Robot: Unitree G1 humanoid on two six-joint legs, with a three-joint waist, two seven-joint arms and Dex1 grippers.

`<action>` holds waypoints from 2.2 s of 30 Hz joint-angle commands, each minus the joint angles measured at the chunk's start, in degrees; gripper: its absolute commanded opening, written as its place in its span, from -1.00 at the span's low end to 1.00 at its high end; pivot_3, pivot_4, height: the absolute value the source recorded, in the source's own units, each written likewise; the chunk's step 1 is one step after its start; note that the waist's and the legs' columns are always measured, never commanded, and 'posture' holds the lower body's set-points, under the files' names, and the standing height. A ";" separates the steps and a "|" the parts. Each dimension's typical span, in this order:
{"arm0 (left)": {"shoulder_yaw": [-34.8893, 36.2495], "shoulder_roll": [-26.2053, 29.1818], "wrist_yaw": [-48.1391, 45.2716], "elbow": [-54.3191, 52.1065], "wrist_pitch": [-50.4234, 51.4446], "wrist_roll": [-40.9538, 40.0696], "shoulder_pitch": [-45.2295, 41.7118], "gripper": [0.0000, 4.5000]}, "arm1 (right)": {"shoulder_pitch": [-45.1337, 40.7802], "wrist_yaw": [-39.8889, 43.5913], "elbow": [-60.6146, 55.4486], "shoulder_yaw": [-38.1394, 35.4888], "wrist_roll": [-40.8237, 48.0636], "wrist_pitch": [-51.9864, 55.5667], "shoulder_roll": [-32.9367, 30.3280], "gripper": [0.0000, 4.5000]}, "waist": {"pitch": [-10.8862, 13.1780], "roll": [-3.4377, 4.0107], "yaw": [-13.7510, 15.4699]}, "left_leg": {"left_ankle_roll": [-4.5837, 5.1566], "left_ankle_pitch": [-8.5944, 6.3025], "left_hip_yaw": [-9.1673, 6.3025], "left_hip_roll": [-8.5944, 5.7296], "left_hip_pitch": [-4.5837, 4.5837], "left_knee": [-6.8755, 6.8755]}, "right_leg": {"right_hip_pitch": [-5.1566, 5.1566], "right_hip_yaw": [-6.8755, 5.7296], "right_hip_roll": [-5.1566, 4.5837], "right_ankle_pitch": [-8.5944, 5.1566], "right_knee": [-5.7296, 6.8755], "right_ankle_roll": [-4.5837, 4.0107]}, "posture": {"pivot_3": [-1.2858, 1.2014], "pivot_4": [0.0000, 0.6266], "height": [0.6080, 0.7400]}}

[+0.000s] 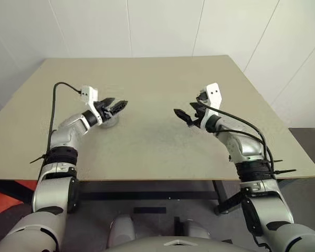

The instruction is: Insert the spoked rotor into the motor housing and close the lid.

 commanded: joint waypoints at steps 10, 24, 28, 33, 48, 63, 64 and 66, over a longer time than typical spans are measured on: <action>-11.89 -3.63 -1.33 -5.90 -8.96 9.80 4.82 0.99 | 3.93 6.78 -0.13 2.66 -6.50 -6.64 -5.70 1.00 | 0.00 0.00 -0.21 | 0.01 0.01 0.04 0.03 0.02 0.21 | 0.06 0.04 0.00 0.03 0.29 -0.06 | 0.03 -1.00 1.00; -15.26 -6.12 -1.08 -8.28 -10.94 12.03 8.17 0.99 | 5.25 8.26 -0.49 3.01 -8.23 -8.23 -4.93 1.00 | 0.00 0.01 -0.13 | 0.14 0.00 0.06 0.01 0.03 0.22 | 0.05 0.07 -0.03 0.04 0.27 -0.07 | 0.03 -1.00 1.00; -15.21 -7.17 -0.63 -7.81 -11.26 12.34 7.69 0.99 | 4.62 7.87 0.22 2.85 -8.95 -8.71 -4.94 1.00 | 0.00 0.01 -0.14 | 0.16 0.00 0.06 0.01 0.03 0.22 | 0.05 0.07 -0.04 0.04 0.27 -0.07 | 0.03 -1.00 1.00; -14.96 -7.52 -0.56 -6.80 -11.69 12.58 6.84 0.99 | 4.03 7.40 0.90 2.72 -9.70 -9.34 -4.90 1.00 | 0.00 0.01 -0.15 | 0.18 -0.01 0.06 0.01 0.03 0.22 | 0.05 0.07 -0.04 0.04 0.27 -0.07 | 0.03 -1.00 1.00; -14.70 -7.77 0.67 -5.64 -12.88 12.84 6.13 0.99 | 2.98 6.48 2.94 3.05 -11.07 -10.92 -4.78 1.00 | 0.00 0.01 -0.15 | 0.44 -0.14 0.07 0.00 0.04 0.22 | 0.05 0.07 -0.05 0.04 0.25 -0.07 | 0.03 -1.00 1.00; -14.50 -8.01 1.86 -4.57 -13.59 13.04 5.45 0.99 | 1.46 5.28 5.35 2.89 -12.22 -12.45 -4.02 1.00 | 0.00 0.01 -0.17 | 0.50 -0.17 0.08 0.00 0.16 0.22 | 0.04 0.07 -0.05 0.04 0.23 -0.07 | 0.03 -1.00 1.00; -14.46 -8.10 1.87 -4.49 -13.64 12.99 5.39 0.99 | 1.39 5.31 5.38 2.88 -12.23 -12.47 -4.08 1.00 | 0.00 0.01 -0.17 | 0.50 -0.18 0.08 -0.01 0.16 0.22 | 0.04 0.07 -0.05 0.04 0.22 -0.07 | 0.03 -1.00 1.00; -14.41 -8.20 1.84 -4.39 -13.74 12.95 5.34 0.99 | 1.28 5.21 5.45 2.71 -12.15 -12.36 -4.09 1.00 | 0.00 0.01 -0.17 | 0.51 -0.18 0.08 0.00 0.16 0.22 | 0.04 0.07 -0.05 0.04 0.22 -0.07 | 0.03 -1.00 1.00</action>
